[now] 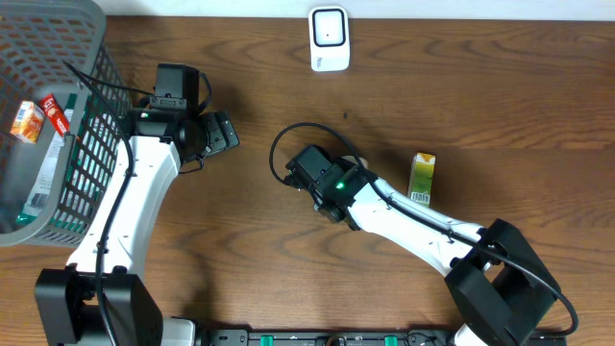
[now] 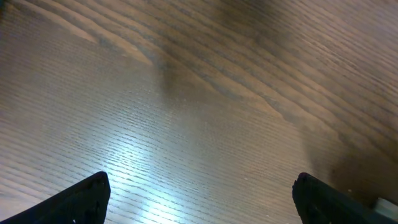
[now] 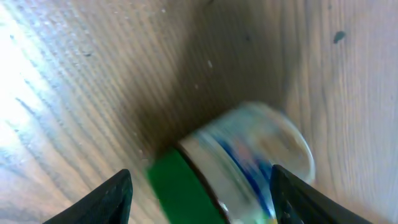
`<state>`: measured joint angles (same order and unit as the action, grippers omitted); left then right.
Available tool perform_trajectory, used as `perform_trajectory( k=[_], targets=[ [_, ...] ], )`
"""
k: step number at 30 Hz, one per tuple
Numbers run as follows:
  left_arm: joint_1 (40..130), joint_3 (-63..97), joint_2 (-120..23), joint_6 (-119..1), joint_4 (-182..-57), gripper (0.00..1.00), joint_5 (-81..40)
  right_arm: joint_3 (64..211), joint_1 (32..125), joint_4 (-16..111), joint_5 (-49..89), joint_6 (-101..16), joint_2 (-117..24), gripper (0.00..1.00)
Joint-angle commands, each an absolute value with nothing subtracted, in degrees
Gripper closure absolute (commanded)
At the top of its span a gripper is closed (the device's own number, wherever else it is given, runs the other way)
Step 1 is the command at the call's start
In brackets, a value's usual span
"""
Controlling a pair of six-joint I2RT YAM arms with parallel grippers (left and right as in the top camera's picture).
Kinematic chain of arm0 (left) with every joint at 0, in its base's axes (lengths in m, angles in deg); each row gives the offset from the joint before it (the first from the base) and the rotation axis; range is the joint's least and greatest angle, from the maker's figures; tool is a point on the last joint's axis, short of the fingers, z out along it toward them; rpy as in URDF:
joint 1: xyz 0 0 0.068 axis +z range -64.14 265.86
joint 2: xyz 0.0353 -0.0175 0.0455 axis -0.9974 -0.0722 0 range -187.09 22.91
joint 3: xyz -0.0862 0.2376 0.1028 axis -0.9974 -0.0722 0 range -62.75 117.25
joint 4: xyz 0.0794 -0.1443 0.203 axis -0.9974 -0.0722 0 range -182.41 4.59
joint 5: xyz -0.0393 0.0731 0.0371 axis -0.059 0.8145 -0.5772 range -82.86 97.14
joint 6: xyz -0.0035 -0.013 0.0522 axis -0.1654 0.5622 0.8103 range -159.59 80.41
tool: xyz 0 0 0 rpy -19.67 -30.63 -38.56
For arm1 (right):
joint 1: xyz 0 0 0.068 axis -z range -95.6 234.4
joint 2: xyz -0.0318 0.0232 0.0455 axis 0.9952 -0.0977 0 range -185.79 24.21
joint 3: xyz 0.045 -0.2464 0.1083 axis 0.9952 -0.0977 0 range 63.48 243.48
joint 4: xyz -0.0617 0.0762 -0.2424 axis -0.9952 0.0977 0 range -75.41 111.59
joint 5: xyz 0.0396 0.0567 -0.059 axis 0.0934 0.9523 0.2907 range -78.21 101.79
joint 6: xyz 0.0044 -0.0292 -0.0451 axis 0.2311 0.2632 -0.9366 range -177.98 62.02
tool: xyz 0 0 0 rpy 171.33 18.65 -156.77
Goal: Scan the item barcode
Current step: 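Lift the jar with the right gripper toward the scanner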
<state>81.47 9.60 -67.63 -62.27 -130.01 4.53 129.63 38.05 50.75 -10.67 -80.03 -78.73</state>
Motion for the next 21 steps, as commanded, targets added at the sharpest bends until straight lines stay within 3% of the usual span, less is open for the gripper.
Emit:
perform_trajectory(
  k=[1,7,10,12,19,21],
  targets=[
    [81.67,10.65,-67.11,-62.20,-130.09,0.05,5.25,130.00,38.75,50.60,-9.16,-80.33,-79.43,0.33],
    [81.67,10.65,-67.11,-62.20,-130.09,0.06,5.25,133.44,41.06,49.16,-9.09,-67.13,-77.13,0.32],
    [81.67,10.65,-67.11,-62.20,-130.09,0.05,5.25,136.56,43.21,51.45,-8.79,-61.64,-74.36,0.23],
    [81.67,10.65,-67.11,-62.20,-130.09,0.06,5.25,137.89,45.30,53.66,-6.58,-57.56,-72.58,0.23],
    [81.67,10.65,-67.09,-62.20,-130.09,0.06,5.25,137.28,58.29,60.26,15.84,-40.29,-71.10,0.37],
    [81.67,10.65,-67.11,-62.20,-130.09,0.05,5.23,135.77,60.93,59.62,20.04,-39.28,-71.73,0.36]
  ],
)
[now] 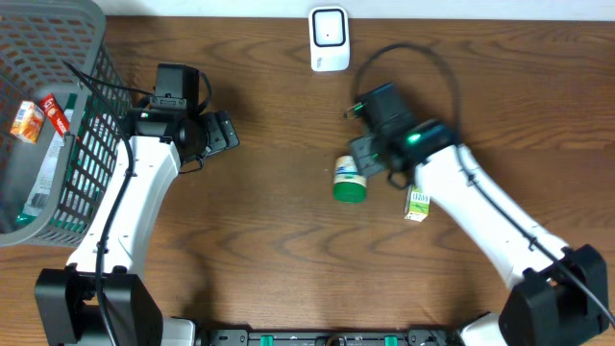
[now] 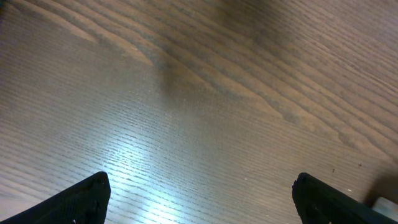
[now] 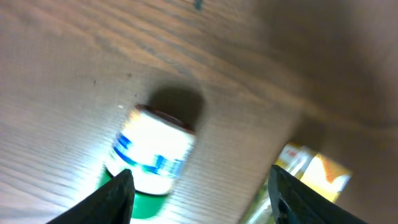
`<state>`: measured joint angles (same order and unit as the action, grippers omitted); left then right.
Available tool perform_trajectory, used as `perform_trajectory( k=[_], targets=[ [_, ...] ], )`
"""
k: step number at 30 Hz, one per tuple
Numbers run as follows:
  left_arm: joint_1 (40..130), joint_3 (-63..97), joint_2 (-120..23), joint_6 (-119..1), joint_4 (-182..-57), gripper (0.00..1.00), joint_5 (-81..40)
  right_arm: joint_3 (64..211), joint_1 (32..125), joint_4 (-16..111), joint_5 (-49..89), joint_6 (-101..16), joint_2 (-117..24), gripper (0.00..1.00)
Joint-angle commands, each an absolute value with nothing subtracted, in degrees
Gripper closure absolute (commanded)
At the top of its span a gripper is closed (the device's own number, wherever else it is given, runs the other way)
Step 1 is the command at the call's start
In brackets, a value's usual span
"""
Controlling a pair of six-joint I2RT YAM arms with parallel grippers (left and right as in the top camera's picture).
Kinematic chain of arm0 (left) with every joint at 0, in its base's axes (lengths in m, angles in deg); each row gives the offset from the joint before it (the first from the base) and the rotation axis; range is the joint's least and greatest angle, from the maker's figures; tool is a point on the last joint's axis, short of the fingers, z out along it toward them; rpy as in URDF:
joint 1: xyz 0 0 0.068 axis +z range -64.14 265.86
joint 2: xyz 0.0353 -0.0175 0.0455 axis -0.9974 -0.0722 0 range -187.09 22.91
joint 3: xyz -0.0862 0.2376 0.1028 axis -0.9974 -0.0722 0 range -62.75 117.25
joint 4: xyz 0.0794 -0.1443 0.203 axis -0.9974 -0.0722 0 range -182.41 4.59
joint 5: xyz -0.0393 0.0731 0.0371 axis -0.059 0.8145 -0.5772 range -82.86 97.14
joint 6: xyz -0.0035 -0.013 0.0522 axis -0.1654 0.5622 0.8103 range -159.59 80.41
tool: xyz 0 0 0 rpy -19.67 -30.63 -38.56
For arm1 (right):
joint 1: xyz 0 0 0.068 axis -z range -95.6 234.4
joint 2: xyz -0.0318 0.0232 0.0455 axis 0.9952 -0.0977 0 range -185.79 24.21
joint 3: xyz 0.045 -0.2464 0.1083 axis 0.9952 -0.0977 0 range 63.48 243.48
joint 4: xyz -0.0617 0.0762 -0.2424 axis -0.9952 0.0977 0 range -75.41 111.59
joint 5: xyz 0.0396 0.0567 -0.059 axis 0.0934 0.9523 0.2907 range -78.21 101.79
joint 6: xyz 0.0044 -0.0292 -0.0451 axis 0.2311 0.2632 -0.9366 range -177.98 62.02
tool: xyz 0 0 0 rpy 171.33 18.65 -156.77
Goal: Scan the item barcode
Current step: 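Lift the jar with the right gripper toward the scanner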
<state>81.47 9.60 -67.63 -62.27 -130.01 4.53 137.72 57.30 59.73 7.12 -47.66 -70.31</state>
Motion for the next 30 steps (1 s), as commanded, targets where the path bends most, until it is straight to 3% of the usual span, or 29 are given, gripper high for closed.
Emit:
perform_trajectory(
  k=[1,13,17,30],
  targets=[
    [81.67,10.65,-67.11,-62.20,-130.09,0.05,5.23,134.77,62.09,58.95,21.40,-39.11,-72.04,0.35],
    [81.67,10.65,-67.11,-62.20,-130.09,0.05,5.25,128.12,63.31,51.10,24.74,-29.43,-72.50,0.27],
    [81.67,10.65,-67.11,-62.20,-130.09,0.05,5.23,124.91,63.29,46.18,26.18,-24.84,-72.50,0.33],
    [81.67,10.65,-67.11,-62.20,-130.09,0.05,5.23,115.45,60.78,30.75,30.07,-21.78,-72.50,0.39]
  ],
)
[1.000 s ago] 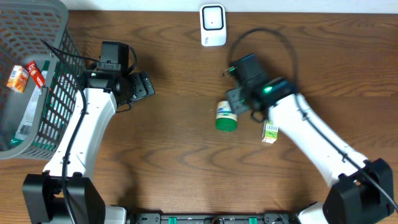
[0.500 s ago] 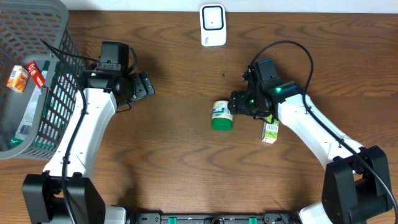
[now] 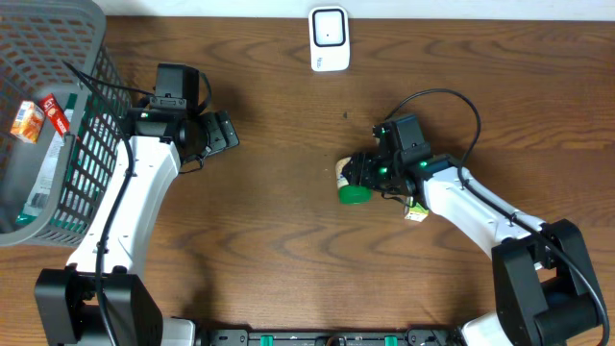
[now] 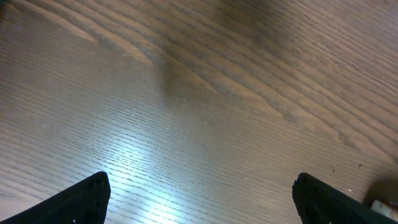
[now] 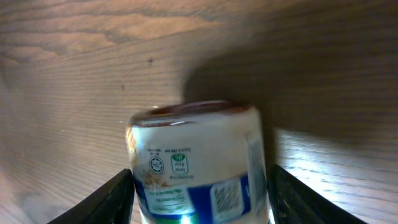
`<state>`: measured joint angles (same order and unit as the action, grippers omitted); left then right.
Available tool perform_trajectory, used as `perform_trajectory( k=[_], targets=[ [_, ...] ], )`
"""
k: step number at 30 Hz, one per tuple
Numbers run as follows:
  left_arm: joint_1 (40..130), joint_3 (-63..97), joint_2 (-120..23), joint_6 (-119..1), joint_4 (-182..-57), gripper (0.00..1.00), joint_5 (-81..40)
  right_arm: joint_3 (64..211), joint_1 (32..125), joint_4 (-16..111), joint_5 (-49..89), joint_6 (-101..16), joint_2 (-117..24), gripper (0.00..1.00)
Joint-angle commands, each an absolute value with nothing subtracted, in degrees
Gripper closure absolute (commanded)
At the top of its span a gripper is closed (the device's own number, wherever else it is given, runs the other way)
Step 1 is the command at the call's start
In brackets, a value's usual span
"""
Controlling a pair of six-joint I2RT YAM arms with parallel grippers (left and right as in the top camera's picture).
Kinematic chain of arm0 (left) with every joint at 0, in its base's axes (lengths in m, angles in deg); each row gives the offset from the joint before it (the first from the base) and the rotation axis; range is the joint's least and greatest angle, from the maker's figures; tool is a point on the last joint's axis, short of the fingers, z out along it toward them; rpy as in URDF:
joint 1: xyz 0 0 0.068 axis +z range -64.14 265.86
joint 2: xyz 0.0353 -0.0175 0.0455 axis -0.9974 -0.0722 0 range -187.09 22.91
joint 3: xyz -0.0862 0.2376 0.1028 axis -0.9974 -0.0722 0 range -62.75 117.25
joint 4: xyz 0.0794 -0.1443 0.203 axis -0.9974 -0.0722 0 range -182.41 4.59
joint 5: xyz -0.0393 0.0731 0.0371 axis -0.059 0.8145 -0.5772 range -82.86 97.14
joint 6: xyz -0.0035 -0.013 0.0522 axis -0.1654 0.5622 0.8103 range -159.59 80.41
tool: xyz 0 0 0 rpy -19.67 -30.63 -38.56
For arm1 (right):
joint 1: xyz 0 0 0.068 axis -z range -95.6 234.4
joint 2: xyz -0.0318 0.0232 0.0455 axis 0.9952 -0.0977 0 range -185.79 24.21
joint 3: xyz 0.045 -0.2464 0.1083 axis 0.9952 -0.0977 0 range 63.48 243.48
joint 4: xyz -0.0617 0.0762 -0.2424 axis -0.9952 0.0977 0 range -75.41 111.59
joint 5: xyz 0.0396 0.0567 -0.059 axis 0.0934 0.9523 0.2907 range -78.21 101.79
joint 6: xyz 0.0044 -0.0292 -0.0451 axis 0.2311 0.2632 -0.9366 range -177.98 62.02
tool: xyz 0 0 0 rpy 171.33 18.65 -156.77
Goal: Scan the item barcode
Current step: 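Lift the jar with the right gripper toward the scanner, then rotate the held jar with the right gripper to show its barcode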
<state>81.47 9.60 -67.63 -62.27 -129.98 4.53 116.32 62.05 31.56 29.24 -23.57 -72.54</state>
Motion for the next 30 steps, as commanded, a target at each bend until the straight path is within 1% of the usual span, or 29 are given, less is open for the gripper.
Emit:
perform_trajectory(
  k=[1,8,15,20,30],
  targets=[
    [81.67,10.65,-67.11,-62.20,-130.09,0.05,5.23,115.45,60.32,30.36,30.07,-21.80,-72.50,0.39],
    [81.67,10.65,-67.09,-62.20,-130.09,0.05,5.25,115.45,56.87,29.64,26.14,-22.26,-72.50,0.36],
    [81.67,10.65,-67.11,-62.20,-130.09,0.05,5.25,115.45,53.52,29.05,20.39,-22.24,-72.50,0.36],
    [81.67,10.65,-67.11,-62.20,-130.09,0.05,5.23,115.45,52.17,27.69,19.06,-22.19,-72.50,0.38],
    [81.67,10.65,-67.11,-62.20,-130.09,0.05,5.23,115.42,49.76,26.95,14.82,-22.19,-72.52,0.36]
  ],
)
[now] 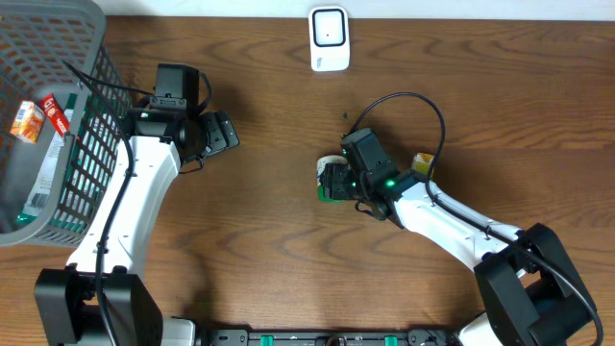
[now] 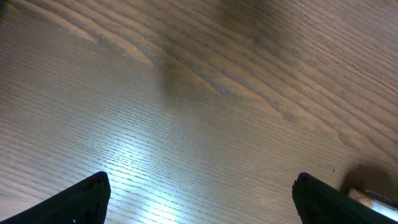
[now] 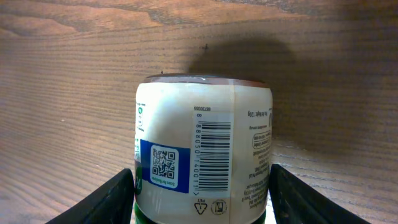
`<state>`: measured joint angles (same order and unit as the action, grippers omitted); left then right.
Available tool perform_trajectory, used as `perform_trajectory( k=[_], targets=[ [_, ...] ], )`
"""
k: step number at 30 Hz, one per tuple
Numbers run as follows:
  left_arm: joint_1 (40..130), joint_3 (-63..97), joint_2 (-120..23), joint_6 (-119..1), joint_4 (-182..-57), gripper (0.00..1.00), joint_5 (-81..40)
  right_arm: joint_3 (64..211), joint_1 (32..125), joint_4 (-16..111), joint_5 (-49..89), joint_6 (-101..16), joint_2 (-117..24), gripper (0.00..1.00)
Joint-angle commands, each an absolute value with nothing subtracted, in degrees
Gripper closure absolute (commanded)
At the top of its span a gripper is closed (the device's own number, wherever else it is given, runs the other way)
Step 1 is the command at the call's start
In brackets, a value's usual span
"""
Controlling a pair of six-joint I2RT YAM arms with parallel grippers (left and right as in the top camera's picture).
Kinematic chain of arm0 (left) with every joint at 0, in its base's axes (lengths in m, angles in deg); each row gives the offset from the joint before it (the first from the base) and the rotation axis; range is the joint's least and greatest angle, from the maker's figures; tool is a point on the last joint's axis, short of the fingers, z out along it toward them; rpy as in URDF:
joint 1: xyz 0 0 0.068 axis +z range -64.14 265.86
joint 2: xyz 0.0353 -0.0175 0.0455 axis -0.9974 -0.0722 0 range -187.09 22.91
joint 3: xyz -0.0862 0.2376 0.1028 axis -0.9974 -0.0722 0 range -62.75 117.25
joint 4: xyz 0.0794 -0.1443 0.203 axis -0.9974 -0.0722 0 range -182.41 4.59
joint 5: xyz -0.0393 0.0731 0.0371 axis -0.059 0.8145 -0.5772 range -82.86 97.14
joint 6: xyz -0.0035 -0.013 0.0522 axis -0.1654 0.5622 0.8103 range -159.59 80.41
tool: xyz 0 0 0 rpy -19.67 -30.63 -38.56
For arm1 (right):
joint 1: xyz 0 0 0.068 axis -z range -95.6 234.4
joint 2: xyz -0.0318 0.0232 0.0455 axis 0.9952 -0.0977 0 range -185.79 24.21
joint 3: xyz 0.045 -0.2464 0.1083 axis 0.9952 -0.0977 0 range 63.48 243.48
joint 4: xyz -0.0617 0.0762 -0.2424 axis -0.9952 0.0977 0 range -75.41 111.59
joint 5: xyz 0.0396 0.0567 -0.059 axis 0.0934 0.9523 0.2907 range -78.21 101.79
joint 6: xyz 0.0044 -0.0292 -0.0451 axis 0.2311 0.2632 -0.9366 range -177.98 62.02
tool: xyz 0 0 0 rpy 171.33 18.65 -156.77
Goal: Scan the item barcode
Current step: 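Rotate the held jar with the right gripper to show its barcode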
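A white-labelled bottle (image 1: pixel 330 181) with a green cap lies sideways between my right gripper's fingers (image 3: pixel 112 199). My right gripper (image 1: pixel 336 181) is shut on it near the table's middle. In the right wrist view the bottle (image 3: pixel 202 162) fills the gap, and its barcode and a QR code face the camera. The white scanner (image 1: pixel 329 38) stands at the table's far edge. My left gripper (image 1: pixel 223 132) hangs open over bare wood, and in its wrist view the left gripper (image 2: pixel 202 202) has nothing between its fingers.
A yellow-green juice carton (image 1: pixel 424 163) sits just right of my right arm. A grey wire basket (image 1: pixel 67 144) with several packets stands at the far left. The right arm's black cable (image 1: pixel 399 101) loops above the bottle.
My right gripper has shifted a little left with the bottle and its fingers now press both sides. The label has turned so the barcode faces the wrist camera. The left arm has not moved.
My right gripper was low over the bottle, with the carton upright to its right. Then it was nearer the scanner, the bottle lay alone and the carton had shifted. Then it straddled the bottle from the right, and now holds it further left.
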<state>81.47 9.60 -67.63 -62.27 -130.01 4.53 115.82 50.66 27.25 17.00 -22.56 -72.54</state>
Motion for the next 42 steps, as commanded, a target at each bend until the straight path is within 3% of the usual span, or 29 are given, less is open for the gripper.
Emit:
perform_trajectory(
  k=[1,14,42],
  targets=[
    [81.67,10.65,-67.09,-62.20,-130.09,0.05,5.25,115.42,49.57,26.84,14.77,-22.19,-72.50,0.35],
    [81.67,10.65,-67.11,-62.20,-130.09,0.05,5.25,115.42,48.08,24.61,14.60,-21.51,-72.58,0.32],
    [81.67,10.65,-67.11,-62.20,-130.09,0.05,5.25,115.42,43.10,20.70,7.04,-20.97,-79.36,0.34]
  ],
)
